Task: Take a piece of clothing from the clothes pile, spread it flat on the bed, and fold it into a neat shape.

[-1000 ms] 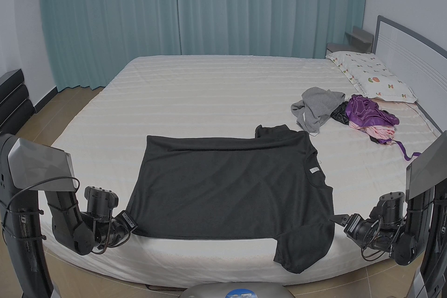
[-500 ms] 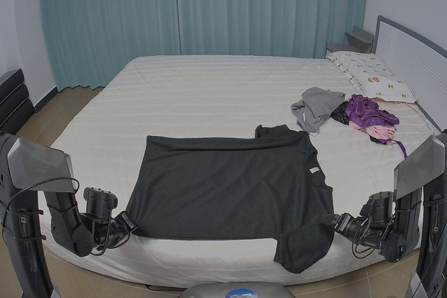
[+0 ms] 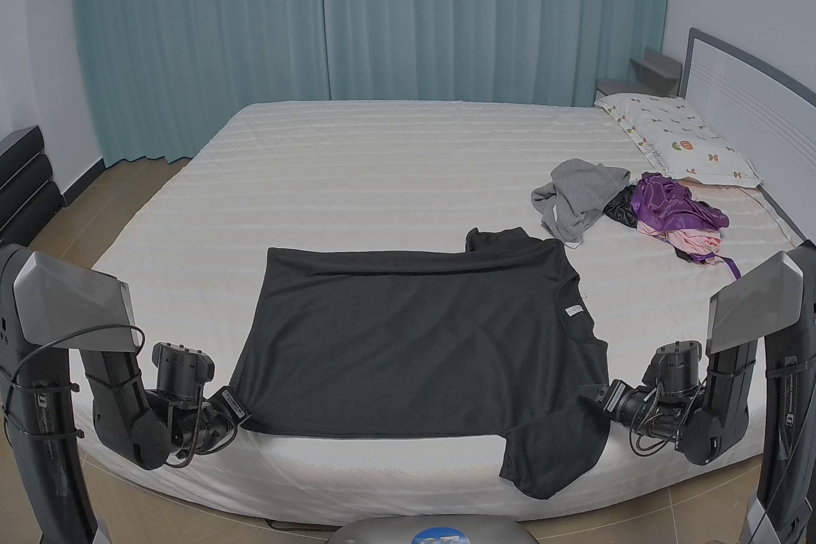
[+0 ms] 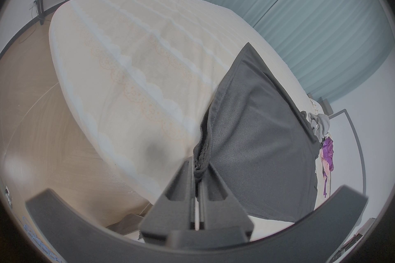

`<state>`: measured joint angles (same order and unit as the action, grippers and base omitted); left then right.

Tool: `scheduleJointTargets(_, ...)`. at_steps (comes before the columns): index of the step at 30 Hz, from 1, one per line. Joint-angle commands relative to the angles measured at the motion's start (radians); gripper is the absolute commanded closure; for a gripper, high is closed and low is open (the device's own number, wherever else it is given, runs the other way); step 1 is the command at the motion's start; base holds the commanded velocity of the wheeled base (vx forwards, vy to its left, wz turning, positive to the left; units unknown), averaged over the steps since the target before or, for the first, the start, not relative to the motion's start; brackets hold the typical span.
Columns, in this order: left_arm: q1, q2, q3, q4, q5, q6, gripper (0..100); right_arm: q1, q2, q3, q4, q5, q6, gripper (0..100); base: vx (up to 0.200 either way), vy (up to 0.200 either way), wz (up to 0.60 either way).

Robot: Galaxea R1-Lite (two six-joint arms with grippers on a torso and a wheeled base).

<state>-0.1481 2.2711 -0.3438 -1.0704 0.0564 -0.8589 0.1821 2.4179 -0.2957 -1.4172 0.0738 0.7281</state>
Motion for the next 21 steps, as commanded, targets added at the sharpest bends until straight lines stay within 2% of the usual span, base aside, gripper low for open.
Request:
scheduleJointTargets(1, 0.001, 0.002, 0.0, -0.002, 0.0, 0.0, 100, -0.001, -0.003, -0.025, 0.001, 0.0, -0.013, 100, 0.0, 0.0, 0.0)
scheduleJointTargets(12, 0.001, 0.002, -0.001, -0.002, 0.0, 0.001, 100, -0.032, -0.008, -0.083, -0.006, 0.006, -0.044, 100, 0.0, 0.0, 0.0)
scheduleJointTargets(21, 0.001, 0.004, -0.003, -0.002, 0.0, 0.003, 100, -0.038, 0.015, -0.175, 0.004, 0.012, -0.111, 100, 0.0, 0.0, 0.0)
